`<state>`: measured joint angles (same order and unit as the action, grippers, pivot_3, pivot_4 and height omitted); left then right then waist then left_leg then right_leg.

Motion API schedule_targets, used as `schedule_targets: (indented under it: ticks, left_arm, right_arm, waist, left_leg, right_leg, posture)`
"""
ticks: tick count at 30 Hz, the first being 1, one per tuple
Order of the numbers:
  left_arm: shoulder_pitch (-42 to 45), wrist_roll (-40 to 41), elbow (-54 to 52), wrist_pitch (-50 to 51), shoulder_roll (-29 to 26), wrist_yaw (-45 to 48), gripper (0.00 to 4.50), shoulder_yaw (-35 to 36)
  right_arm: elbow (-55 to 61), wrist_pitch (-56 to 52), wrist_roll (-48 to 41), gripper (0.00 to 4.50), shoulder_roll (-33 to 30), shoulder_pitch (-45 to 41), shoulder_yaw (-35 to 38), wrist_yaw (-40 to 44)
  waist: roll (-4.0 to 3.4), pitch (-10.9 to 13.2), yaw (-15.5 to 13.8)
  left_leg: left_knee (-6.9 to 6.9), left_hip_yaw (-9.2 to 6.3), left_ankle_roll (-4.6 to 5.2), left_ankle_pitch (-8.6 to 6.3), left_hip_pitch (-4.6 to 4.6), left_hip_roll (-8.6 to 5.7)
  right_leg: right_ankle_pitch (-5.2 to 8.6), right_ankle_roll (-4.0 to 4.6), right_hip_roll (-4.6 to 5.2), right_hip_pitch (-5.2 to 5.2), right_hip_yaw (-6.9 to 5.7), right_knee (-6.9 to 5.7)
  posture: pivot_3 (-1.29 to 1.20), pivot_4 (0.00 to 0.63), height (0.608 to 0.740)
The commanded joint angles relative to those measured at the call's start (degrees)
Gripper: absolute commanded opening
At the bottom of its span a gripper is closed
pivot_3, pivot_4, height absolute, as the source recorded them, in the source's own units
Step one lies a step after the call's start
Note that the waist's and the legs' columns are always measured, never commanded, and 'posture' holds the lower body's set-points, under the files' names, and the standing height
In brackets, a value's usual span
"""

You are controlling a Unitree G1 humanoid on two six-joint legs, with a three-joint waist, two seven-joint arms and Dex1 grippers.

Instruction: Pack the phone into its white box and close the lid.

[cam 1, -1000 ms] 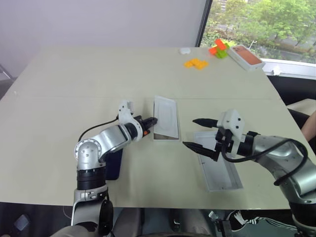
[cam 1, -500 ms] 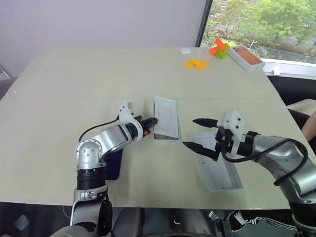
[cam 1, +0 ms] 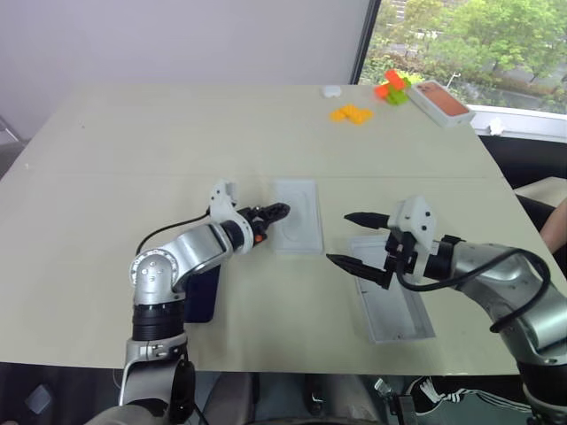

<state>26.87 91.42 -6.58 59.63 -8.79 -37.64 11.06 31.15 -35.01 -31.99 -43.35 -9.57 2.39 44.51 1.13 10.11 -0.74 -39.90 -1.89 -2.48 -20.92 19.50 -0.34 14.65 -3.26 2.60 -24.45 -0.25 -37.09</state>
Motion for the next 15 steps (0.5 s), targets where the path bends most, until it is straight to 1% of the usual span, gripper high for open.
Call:
schedule_targets:
  ticks: [1, 4, 7, 10, 13, 14, 15]
  left_arm:
    - [-0.9, 4.6, -4.9, -1.1, -2.8, 0.1, 3.76, 0.7]
    - [-1.5, 6.1, -7.5, -1.7, -6.2, 2.4, 3.76, 1.0]
    - [-2.1, 1.0, -9.0, -2.3, -11.8, 8.1, 3.76, 2.3]
    - [-2.5, -5.6, -9.6, -3.5, -16.2, 13.7, 3.76, 1.6]
    - [-5.6, -24.8, -13.1, -11.7, -24.4, 25.2, 3.82, -1.9]
    - [-6.7, -29.8, -13.3, -12.7, -27.3, 28.6, 3.82, -4.1]
    - [-7.5, -32.8, -13.1, -13.3, -29.0, 31.0, 3.82, -5.6]
  right_arm:
    - [0.9, 1.0, 0.0, 4.5, 0.5, -0.9, 0.5, 0.0]
    - [0.5, 1.0, 0.2, 4.5, 0.9, -1.2, 0.2, 0.0]
    - [-0.1, 1.0, 0.4, 4.5, 1.9, -2.2, -0.7, -0.4]
    - [-0.7, 0.9, 1.2, 4.5, 2.8, -3.1, -1.9, -0.8]
    - [-6.2, 2.0, 8.6, 3.66, 5.3, -7.3, -6.2, -5.8]
    - [-7.9, 2.1, 10.6, 3.2, 6.0, -8.6, -7.6, -6.9]
    - [-8.8, 2.2, 11.7, 2.67, 6.4, -9.2, -8.4, -7.4]
  waist:
    - [0.0, 0.0, 0.0]
    - [-0.01, 0.0, 0.0]
    - [-0.02, 0.0, 0.1]
    - [-0.05, 0.0, 0.1]
    - [-0.06, 0.0, 0.4]
    - [-0.07, 0.0, 0.5]
    - [-0.08, 0.1, 0.5]
  left_leg:
    - [0.0, 0.0, 0.0, 0.0, 0.0, 0.0]
    - [0.01, 0.0, 0.0, 0.0, 0.0, 0.0]
    - [0.03, 0.0, -0.02, 0.01, -0.01, 0.01]
    - [0.06, 0.0, -0.08, 0.04, -0.03, 0.0]
    - [0.06, 0.03, -0.08, 0.05, -0.03, -0.01]
    - [0.06, 0.05, -0.08, 0.05, -0.02, -0.02]
    - [0.1, 0.07, -0.08, 0.05, -0.03, -0.04]
  right_leg:
    - [0.0, 0.0, 0.01, 0.0, 0.0, 0.01]
    - [0.0, 0.0, 0.01, 0.0, 0.0, 0.01]
    - [0.0, 0.0, 0.0, -0.01, 0.0, 0.0]
    - [0.01, 0.01, -0.04, -0.01, -0.01, 0.0]
    - [0.01, 0.02, -0.06, -0.01, 0.0, 0.02]
    - [0.01, 0.02, -0.06, -0.02, 0.01, 0.03]
    - [0.02, 0.03, -0.08, -0.03, 0.01, 0.04]
  posture:
    - [0.0, 0.15, 0.74]
    - [0.0, 0.15, 0.74]
    - [0.0, 0.15, 0.74]
    - [0.0, 0.15, 0.74]
    - [0.0, 0.15, 0.74]
    - [0.0, 0.15, 0.74]
    - [0.0, 0.15, 0.74]
